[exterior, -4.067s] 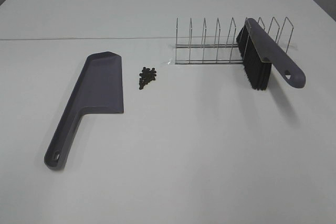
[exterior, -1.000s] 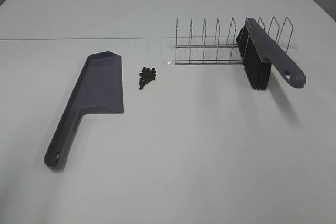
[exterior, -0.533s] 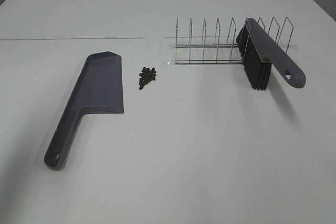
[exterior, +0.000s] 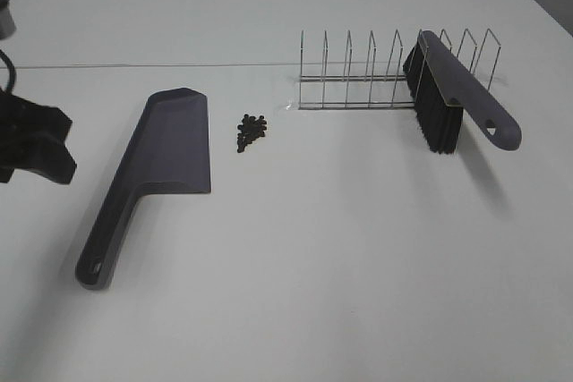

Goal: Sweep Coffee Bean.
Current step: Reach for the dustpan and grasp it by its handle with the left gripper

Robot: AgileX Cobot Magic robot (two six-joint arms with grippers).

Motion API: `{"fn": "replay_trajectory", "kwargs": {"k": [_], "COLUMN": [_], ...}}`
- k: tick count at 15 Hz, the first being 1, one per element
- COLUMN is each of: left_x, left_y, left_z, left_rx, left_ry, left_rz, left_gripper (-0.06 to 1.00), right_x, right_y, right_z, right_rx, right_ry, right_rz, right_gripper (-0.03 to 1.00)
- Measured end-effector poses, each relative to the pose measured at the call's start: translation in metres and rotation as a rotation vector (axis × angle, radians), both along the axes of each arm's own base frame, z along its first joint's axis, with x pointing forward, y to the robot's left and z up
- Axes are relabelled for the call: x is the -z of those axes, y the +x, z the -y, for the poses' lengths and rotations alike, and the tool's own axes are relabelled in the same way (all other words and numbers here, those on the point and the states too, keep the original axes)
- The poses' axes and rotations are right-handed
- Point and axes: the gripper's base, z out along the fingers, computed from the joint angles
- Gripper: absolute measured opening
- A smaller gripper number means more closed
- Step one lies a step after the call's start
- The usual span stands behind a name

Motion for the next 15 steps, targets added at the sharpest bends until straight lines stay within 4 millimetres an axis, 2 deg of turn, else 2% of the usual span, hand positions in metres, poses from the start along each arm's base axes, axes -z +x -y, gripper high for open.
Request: {"fn": "replay_trajectory", "kwargs": {"k": [4, 8, 10, 15], "left_x": [0.041, 0.069, 0.078, 0.101], "left_y": [0.013, 0.025, 0.036, 0.064], "left_z": [0.021, 0.027, 0.030, 0.039], "left_rx": [-0.034, -0.058, -0.064, -0.065], "left_ry": [0.095, 0.100, 0.100, 0.107], "left_rz": [-0.058, -0.087, -0.095, -0.114], "left_gripper": [0.65, 0.69, 0.73, 0.74], "right_x": [0.000, 0.000, 0.000, 0.000], "right_y": [0.000, 0.000, 0.000, 0.000], "right_z": [0.000, 0.000, 0.000, 0.000], "right_rx": [0.000, 0.000, 0.000, 0.000], "right_ry": [0.000, 0.000, 0.000, 0.000], "right_rz": [0.000, 0.000, 0.000, 0.000], "right_gripper": [0.74, 0.74, 0.74, 0.74]}}
